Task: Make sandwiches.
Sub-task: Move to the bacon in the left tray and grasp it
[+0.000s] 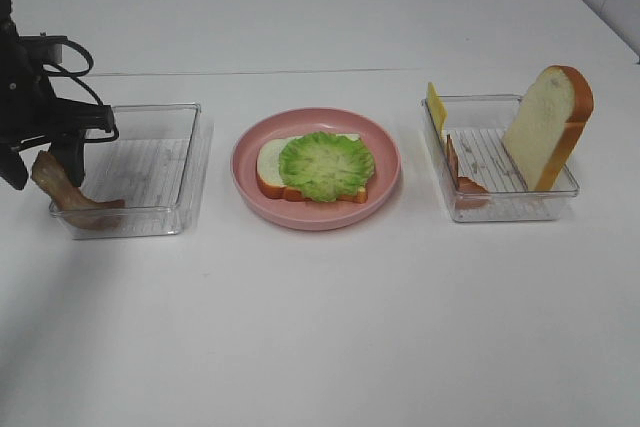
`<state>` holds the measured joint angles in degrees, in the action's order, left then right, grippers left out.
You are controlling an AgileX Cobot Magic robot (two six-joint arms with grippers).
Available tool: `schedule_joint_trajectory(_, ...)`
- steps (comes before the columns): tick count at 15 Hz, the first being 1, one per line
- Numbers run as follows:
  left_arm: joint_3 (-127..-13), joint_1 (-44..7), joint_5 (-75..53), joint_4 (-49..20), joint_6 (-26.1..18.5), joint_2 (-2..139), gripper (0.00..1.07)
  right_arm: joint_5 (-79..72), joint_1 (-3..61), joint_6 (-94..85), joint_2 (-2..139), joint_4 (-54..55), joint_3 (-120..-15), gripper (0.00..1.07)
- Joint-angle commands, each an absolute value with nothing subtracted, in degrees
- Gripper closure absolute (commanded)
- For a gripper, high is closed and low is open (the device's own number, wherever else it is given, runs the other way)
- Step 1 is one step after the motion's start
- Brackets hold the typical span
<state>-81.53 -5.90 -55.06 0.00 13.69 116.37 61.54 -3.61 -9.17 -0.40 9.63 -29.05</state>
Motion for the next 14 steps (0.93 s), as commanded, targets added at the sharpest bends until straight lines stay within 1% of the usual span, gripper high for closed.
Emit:
schedule_joint_trajectory(1,-81.2,-5.8,-54.3,-0.4,14.1,116.3,0.64,61.1,-4.0,-9.5,-1.1,9.6,-29.0,0.31)
schedule_joint_trajectory(2,-81.2,-5.8,-54.0,-0.4,14.1,116.3,0.72,61.1,-4.0,-9.5,-1.1,9.6,-29.0,0.31)
schedule_joint_trajectory(3,-81.2,-5.8,-53.9,-0.4,14.1,116.3,0.77,61.1,-4.0,-9.5,-1.1,9.6,-29.0,0.31)
schedule_joint_trajectory(5,-81.2,-5.8,-53.4,-0.4,14.1,116.3,0.94,61.1,-4.0,-9.5,-1.1,9.6,-29.0,0.31)
schedule_joint_trajectory(7,-81.2,-5.8,-53.1,-0.3,14.1,116.3,1.07,61.1,-4.0,-9.5,-1.1,9.6,-29.0,0.31)
schedule_joint_trajectory(13,-81.9,-5.8,-53.2,-2.1,13.6,114.7,1.07,61.1,-4.0,-9.5,-1.1,9.6,-29.0,0.31)
schedule_joint_trajectory(14,-83.5,-5.8,-54.0,-4.4,11.9,113.7,1.07,61.1,-4.0,-9.5,-1.1,9.6,-29.0,0.31)
